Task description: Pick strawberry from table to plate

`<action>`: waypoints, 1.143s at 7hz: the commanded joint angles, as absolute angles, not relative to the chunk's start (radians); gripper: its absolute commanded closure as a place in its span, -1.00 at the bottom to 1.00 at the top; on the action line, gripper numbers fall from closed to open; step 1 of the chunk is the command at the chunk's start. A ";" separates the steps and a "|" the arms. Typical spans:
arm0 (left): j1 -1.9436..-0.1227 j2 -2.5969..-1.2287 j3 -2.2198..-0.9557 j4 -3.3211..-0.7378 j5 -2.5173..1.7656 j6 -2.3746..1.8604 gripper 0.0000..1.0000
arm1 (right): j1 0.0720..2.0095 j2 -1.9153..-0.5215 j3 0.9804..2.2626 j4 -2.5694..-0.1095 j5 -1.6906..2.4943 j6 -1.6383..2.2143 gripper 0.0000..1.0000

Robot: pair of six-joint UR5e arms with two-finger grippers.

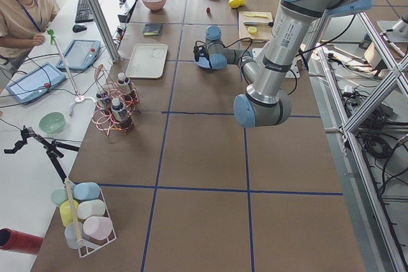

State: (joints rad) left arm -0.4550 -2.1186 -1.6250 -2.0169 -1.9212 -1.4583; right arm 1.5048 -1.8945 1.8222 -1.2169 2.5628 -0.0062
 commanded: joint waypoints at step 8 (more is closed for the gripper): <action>-0.469 -2.103 -1.698 -2.017 -1.907 -1.457 -0.78 | 0.842 -1.876 1.818 -0.726 2.095 0.949 -0.99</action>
State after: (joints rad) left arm -0.4679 -2.1045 -1.6961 -2.0167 -1.9070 -1.4571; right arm 0.9755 -1.8819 1.8185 -0.7733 2.2432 0.8261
